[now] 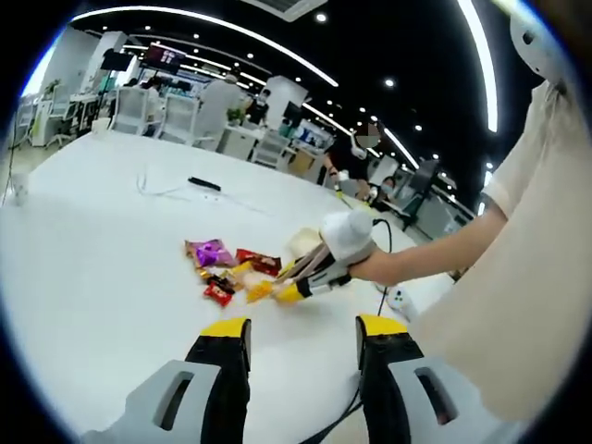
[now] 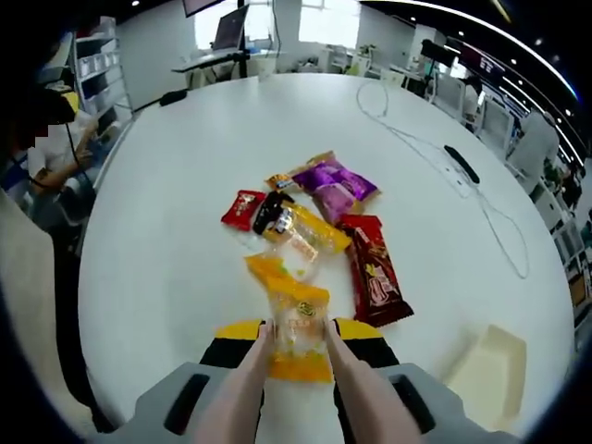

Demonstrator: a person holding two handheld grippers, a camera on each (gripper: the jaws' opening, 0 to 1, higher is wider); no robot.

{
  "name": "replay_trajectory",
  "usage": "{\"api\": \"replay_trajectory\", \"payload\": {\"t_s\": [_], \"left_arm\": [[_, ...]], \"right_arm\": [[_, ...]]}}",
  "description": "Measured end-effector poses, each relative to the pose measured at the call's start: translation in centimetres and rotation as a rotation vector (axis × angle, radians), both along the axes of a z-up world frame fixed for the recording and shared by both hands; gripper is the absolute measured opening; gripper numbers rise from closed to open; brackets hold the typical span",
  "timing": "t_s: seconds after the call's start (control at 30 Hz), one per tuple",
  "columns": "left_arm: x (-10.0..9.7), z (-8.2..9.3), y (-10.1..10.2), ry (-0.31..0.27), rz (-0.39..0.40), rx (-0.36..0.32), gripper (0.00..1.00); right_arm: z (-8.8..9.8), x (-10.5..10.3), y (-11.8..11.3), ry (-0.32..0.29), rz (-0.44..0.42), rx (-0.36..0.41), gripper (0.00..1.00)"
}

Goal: Place the target food into the container with the food tongs after gripping and lifting it, then release it inside without dropping or visibly crushing the food.

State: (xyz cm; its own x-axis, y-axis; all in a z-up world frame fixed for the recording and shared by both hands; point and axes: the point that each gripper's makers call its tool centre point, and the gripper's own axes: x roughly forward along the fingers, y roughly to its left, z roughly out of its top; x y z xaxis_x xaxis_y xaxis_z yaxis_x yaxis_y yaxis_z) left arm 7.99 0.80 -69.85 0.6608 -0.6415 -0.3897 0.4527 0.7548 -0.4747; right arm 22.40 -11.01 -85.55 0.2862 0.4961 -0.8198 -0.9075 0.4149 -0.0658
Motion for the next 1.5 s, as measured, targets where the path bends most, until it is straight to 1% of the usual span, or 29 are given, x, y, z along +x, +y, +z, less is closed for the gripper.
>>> {"api": "replay_trajectory", "payload": {"t_s": [0.07,0.23,0.37,0.43,0.5,0.63,0.73,0.83,0.9,1.1,1.33,1.43,1.5], "left_arm": [[0.0,0.0,0.0,0.001,0.002,-0.004,0.45],[0.1,0.0,0.0,0.000,0.003,-0.012,0.45],[0.1,0.1,0.0,-0.002,0.003,-0.020,0.44],[0.1,0.3,-0.1,-0.002,0.004,-0.040,0.44],[0.0,0.4,-0.1,-0.004,0.005,-0.042,0.44],[0.0,0.4,0.1,-0.004,0.009,-0.043,0.44],[0.0,0.5,0.1,-0.006,0.009,-0.045,0.44],[0.0,0.6,-0.2,-0.008,0.005,-0.057,0.43],[0.0,0.6,-0.3,-0.008,0.003,-0.067,0.43],[0.2,0.7,-0.7,-0.012,-0.010,-0.060,0.44],[0.1,1.0,-1.0,-0.022,-0.026,-0.057,0.44],[0.0,1.0,-1.2,-0.025,-0.032,-0.061,0.44],[-0.1,1.0,-1.3,-0.026,-0.035,-0.061,0.44]], "right_arm": [[0.0,0.0,0.0,0.001,0.004,-0.001,0.28],[-0.2,-0.1,-0.1,0.020,-0.021,0.014,0.26],[0.0,0.0,-0.1,0.020,-0.054,0.031,0.24],[0.2,-0.1,-0.1,0.028,-0.063,0.040,0.24],[0.1,-0.1,-0.1,0.036,-0.068,0.046,0.23],[0.6,-0.2,-0.4,0.045,-0.077,0.059,0.23],[0.6,-0.4,-0.6,0.051,-0.086,0.067,0.23],[1.3,-0.6,-0.7,0.044,-0.086,0.075,0.23],[1.4,-0.4,-0.9,0.037,-0.086,0.074,0.23],[2.2,-0.4,-1.3,0.027,-0.114,0.100,0.23],[4.3,-0.6,-1.1,0.010,-0.129,0.148,0.24],[5.0,-0.8,-1.0,0.005,-0.132,0.159,0.24],[4.9,-0.5,-1.2,0.005,-0.139,0.168,0.24]]}}
